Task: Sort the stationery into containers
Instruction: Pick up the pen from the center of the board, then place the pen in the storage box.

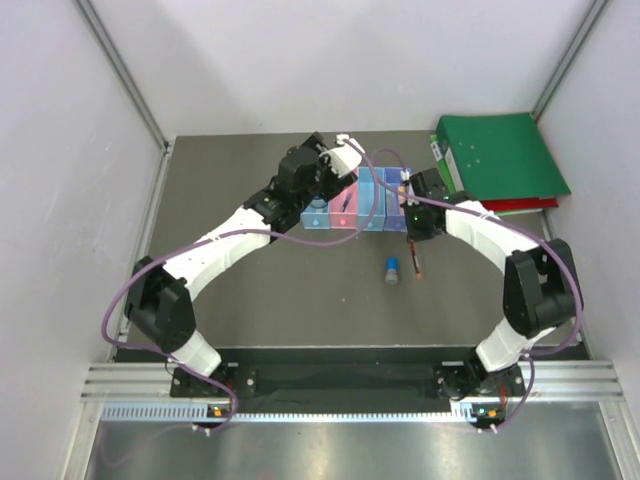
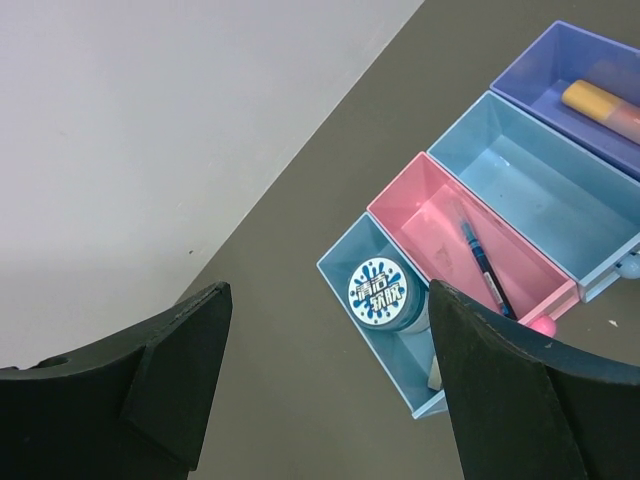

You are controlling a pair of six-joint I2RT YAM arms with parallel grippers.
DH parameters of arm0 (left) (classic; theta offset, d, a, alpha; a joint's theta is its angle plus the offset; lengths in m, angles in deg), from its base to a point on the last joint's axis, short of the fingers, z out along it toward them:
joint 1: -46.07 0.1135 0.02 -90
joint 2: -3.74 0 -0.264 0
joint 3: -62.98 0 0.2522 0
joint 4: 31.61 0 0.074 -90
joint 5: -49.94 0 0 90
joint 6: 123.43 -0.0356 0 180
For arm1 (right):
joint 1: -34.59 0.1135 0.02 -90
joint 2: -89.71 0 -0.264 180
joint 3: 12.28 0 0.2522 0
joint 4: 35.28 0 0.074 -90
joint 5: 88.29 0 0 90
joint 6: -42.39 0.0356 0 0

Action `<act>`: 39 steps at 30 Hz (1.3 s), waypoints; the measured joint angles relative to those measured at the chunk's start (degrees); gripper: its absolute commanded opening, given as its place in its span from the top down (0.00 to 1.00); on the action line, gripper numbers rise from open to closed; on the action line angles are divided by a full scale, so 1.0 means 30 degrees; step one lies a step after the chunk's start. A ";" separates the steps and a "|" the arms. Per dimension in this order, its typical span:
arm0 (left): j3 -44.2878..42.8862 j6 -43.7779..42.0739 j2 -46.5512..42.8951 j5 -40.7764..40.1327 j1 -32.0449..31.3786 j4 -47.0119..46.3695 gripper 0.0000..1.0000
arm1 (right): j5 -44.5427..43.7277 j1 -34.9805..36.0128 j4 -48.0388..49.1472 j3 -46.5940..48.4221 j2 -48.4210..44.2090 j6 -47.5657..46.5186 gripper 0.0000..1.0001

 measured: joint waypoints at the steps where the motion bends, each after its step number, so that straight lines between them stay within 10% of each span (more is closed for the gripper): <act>1: 0.0022 0.0036 -0.0007 0.0000 0.0000 0.0007 0.15 | -0.0029 0.0029 -0.0051 0.0058 -0.0255 -0.0073 1.00; 25: 0.3249 0.1705 -0.3803 -0.1727 0.0000 -0.1158 0.01 | -0.0160 0.1384 0.0619 0.8247 0.3060 -0.0634 1.00; 39: 0.6426 -0.0095 -0.4619 -0.9748 0.0029 -0.5741 0.01 | 0.2062 0.1377 0.1763 1.3923 0.7643 0.0211 1.00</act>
